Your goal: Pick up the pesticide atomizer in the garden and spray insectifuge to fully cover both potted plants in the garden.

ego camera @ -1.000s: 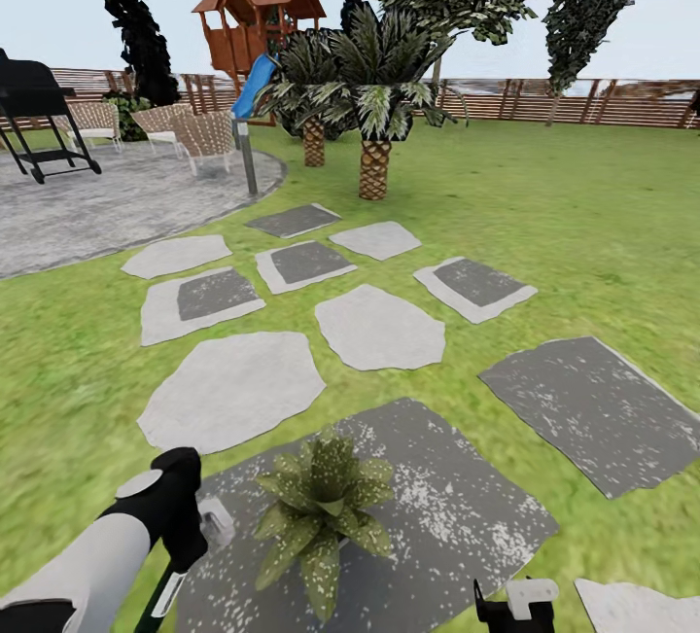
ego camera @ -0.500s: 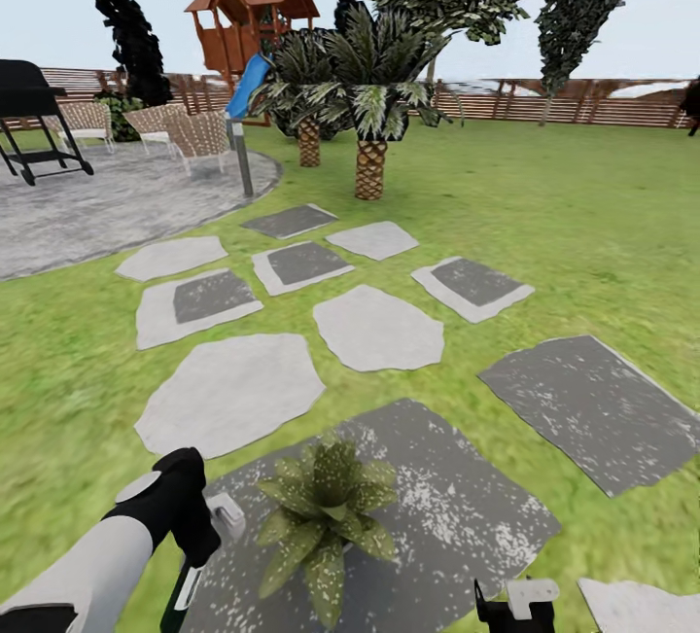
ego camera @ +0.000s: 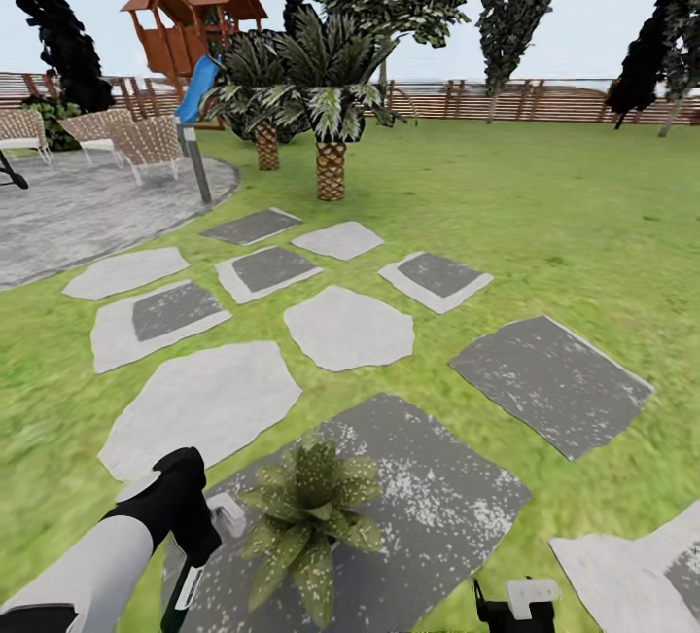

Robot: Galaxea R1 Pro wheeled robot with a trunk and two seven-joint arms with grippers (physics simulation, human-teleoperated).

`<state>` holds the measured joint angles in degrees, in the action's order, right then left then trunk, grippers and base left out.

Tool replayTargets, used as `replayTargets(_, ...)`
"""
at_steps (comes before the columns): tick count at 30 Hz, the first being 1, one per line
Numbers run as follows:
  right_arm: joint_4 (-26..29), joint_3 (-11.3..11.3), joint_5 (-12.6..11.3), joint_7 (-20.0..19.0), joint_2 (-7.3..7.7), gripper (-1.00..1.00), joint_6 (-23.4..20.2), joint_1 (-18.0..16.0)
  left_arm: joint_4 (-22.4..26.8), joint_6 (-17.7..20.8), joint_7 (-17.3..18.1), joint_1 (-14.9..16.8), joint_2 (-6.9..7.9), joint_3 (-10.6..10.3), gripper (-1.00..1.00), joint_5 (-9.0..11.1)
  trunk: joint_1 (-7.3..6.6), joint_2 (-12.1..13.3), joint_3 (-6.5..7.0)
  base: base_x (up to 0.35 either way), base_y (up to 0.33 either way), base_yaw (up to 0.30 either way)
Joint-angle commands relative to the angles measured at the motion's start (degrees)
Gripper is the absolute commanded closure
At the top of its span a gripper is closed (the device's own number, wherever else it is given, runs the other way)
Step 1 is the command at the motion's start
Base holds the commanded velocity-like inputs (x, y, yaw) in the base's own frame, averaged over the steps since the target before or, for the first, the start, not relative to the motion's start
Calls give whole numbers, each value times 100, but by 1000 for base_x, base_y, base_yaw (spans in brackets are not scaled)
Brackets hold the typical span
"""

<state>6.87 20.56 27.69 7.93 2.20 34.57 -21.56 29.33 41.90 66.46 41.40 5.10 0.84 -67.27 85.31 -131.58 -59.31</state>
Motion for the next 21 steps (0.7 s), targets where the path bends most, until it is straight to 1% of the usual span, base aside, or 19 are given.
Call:
replayTargets(1, -10, 19, 61, 42, 0, -100, 15, -6, 11, 46, 40, 0, 3, 7, 100, -32, -1, -2, -5, 0, 0, -275)
replayTargets(4, -10, 19, 61, 42, 0, -100, 15, -6, 7, 46, -196, 0, 35, 5, 100, -25, -1, -2, -5, 0, 159, -119)
replayTargets(7, -10, 19, 61, 42, 0, -100, 15, -6, 3, 47, -312, 0, 10, -11, 100, -23, -1, -2, -5, 0, 282, -17)
replayTargets(10, -10, 19, 61, 42, 0, -100, 15, -6, 3, 47, -324, 0, 7, -13, 100, -21, -1, -2, -5, 0, 152, -2)
replayTargets(16, -10, 19, 61, 42, 0, -100, 15, -6, 33, 48, -326, 2, -6, -7, 100, -14, -1, -2, -5, 0, 13, 0)
replayTargets(18, -10, 19, 61, 42, 0, -100, 15, -6, 288, 67, -326, 7, -8, -19, 100, -14, -1, -2, -5, 102, 95, 0)
replayTargets(21, -10, 19, 61, 42, 0, -100, 15, -6, 435, 76, -326, 8, -5, -3, 100, -16, -1, -2, -5, 199, 189, 0)
